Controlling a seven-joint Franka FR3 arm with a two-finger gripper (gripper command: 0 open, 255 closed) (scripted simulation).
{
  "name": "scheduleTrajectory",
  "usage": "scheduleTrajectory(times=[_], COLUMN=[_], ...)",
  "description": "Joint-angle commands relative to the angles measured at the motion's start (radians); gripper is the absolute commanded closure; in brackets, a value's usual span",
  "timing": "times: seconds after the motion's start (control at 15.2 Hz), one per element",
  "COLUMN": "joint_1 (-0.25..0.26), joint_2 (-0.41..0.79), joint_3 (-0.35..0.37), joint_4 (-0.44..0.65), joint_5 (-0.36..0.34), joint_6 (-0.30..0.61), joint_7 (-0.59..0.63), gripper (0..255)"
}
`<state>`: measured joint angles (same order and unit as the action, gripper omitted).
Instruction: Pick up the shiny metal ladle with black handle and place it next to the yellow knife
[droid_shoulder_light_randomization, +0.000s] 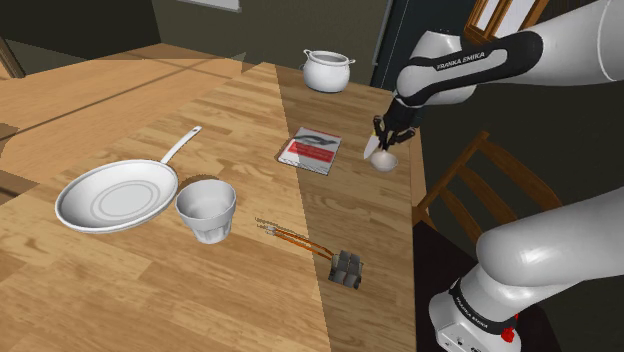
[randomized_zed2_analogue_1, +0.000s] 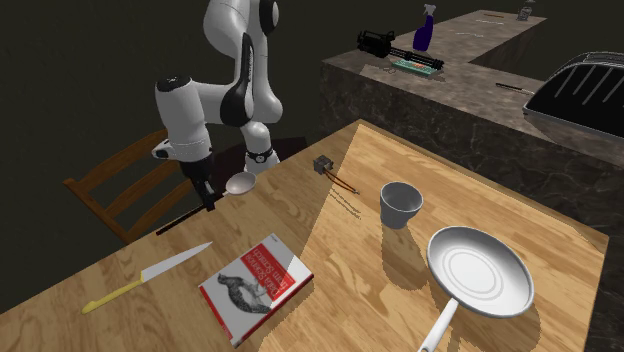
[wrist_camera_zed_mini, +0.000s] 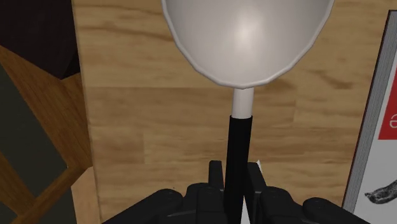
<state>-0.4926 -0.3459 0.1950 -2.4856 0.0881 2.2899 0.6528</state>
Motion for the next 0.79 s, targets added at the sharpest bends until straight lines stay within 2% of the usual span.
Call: scheduleTrajectory(times=[0.0, 0.73], joint_1=[0.0, -0.004], joint_2=[0.014, 0.11], joint_3=[0.003, 0.016], joint_4=[-0.018, -0.094], joint_5=[0.0, -0.01], joint_6=[0.033, 0.203], joint_7=[0.001, 0.01], gripper=[255, 255])
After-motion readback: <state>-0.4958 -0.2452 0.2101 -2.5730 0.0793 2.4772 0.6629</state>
